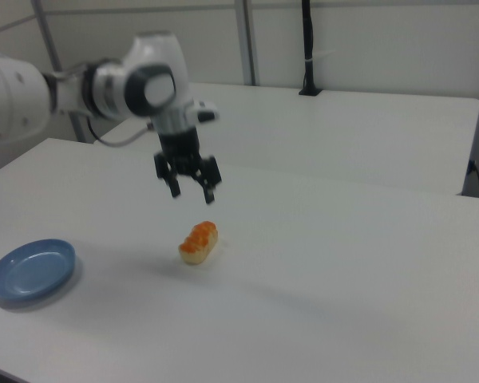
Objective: Put the bread on the table
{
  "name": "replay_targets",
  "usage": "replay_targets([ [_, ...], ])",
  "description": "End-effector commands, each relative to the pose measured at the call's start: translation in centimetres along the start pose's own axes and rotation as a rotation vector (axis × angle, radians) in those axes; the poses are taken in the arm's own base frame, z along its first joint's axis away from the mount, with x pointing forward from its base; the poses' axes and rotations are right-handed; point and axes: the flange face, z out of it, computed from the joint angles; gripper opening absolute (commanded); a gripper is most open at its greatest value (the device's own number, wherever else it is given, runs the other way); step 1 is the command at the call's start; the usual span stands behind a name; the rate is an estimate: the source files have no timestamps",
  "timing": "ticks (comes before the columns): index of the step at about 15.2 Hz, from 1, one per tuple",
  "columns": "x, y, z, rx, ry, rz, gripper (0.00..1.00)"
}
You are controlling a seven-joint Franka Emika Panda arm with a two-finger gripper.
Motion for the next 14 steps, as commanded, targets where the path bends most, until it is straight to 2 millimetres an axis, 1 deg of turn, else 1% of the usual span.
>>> replay_targets([
  [1, -4.6, 1.8, -9.0, 0.020, 0.007, 0.053, 1.00],
  [3, -6.9, 2.1, -12.3, 0.016, 0.027, 0.061, 1.00],
  [5, -8.8, 1.9, -14.8, 0.011, 0.041, 0.052, 1.00],
  [7, -10.1, 1.8, -16.7, 0.009, 0.078, 0.049, 1.00],
  [8, -10.4, 1.8, -17.3, 0.008, 0.092, 0.050, 1.00],
  [9, -10.9, 2.8, -17.8, 0.021, 0.102, 0.048, 1.00],
  [10, -11.0, 3.1, -17.8, 0.026, 0.101, -0.007, 1.00],
  [11, -11.0, 2.9, -17.8, 0.025, 0.100, -0.086, 1.00],
  [12, -11.1, 3.2, -17.9, 0.028, 0.100, -0.102, 1.00],
  [13, -11.1, 3.9, -17.9, 0.055, 0.102, -0.053, 1.00],
  [14, -11.2, 4.0, -17.9, 0.072, 0.105, -0.025, 1.00],
])
